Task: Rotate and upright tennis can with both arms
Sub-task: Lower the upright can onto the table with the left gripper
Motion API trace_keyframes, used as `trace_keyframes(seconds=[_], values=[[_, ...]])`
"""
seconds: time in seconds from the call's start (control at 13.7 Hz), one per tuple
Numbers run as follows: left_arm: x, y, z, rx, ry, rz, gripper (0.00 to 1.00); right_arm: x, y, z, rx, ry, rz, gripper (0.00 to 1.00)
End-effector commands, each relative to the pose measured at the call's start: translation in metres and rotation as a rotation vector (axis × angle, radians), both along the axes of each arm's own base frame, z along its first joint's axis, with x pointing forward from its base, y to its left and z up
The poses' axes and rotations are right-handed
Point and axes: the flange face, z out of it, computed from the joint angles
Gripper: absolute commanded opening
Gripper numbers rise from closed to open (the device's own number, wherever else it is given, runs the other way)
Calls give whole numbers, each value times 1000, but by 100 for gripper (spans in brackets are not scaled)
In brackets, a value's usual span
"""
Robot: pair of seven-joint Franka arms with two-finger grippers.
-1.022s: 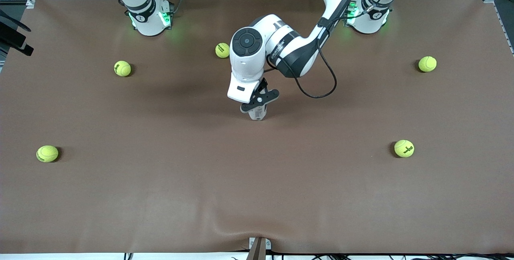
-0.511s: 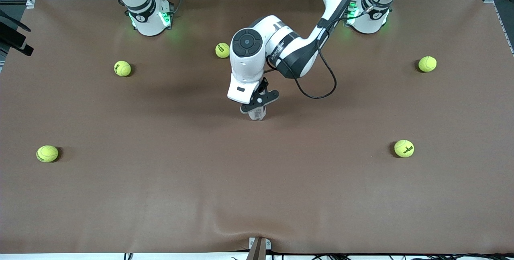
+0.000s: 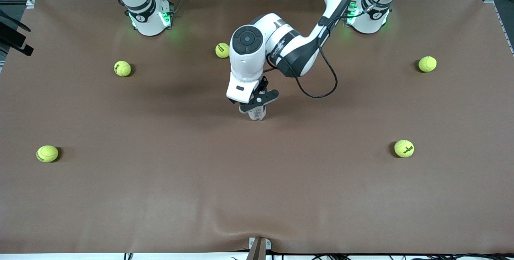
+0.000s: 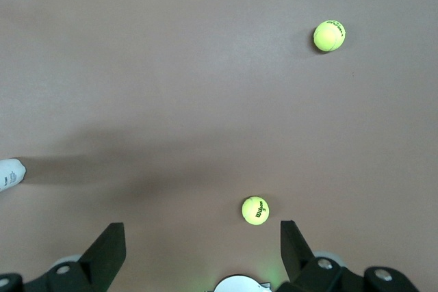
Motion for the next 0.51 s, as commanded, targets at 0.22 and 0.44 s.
trace_keyframes(seconds=[0.22,0.44], values=[[13,38,78,13,-68,-34,100,0,0,5,-11,-8,-13,100],[29,76,108,52,-73,-80,100,0,0,5,-11,-7,-15,100]])
